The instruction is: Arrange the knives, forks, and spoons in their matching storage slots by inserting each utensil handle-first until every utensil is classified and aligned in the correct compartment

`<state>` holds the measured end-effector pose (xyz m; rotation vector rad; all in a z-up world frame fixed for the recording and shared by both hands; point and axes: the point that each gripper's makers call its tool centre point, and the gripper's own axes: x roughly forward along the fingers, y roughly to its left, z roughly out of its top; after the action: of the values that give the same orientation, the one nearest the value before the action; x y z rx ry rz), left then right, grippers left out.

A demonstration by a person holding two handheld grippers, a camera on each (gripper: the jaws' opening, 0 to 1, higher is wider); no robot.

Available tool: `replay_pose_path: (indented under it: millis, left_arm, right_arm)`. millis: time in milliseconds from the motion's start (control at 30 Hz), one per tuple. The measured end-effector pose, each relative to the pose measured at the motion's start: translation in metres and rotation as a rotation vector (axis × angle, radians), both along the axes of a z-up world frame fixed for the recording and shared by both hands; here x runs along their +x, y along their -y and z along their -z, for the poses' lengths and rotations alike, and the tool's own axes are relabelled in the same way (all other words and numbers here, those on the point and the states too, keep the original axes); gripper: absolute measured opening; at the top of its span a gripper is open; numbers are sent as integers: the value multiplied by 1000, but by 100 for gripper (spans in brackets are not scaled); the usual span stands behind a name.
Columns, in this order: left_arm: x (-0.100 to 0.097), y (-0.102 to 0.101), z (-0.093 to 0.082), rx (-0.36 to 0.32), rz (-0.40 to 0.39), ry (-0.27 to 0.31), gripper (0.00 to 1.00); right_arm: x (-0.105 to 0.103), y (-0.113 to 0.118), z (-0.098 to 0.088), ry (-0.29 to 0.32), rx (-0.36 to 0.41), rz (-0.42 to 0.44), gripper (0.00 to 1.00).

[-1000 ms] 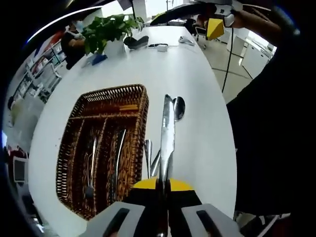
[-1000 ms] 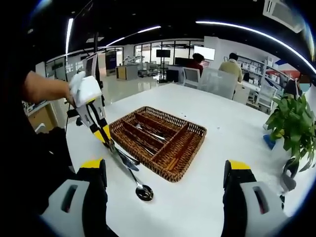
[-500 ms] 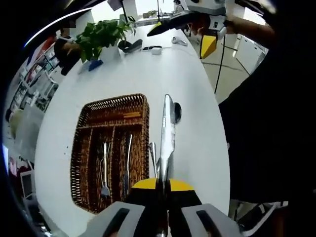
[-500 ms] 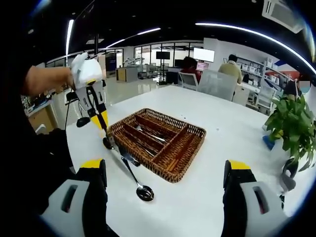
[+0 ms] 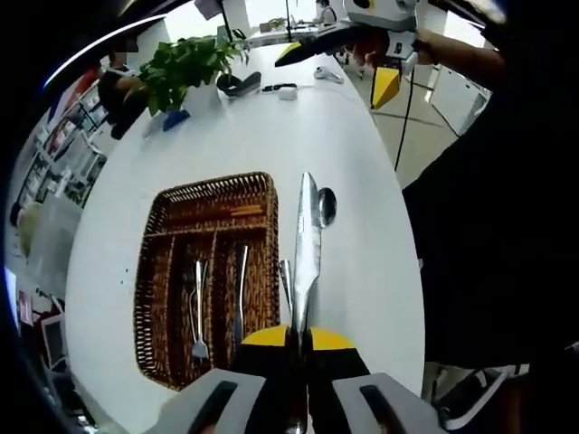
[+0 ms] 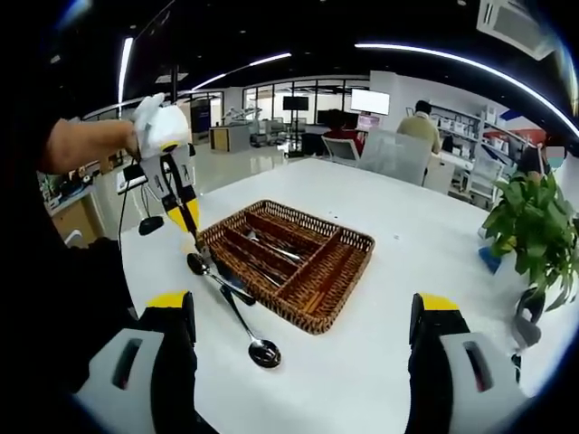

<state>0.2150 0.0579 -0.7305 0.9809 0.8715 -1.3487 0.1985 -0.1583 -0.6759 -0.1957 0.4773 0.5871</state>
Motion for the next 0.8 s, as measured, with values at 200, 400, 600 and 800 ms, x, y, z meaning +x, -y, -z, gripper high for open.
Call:
replay_pose_path:
  millis: [200, 400, 600, 800]
  left_arm:
    - [13, -4, 1, 0, -15, 1, 3]
    - [30, -6, 0, -11, -36, 10, 3]
    - [49, -10, 0, -17, -50, 22, 3]
    - [68, -12, -1, -17, -68, 33, 3]
  right_arm:
    - [1, 2, 1, -4, -4, 3, 100]
    - [3, 3, 0, -6, -8, 7, 100]
    - [6, 3, -2, -9, -5, 11, 100]
    - [8, 2, -7, -2, -1, 12, 100]
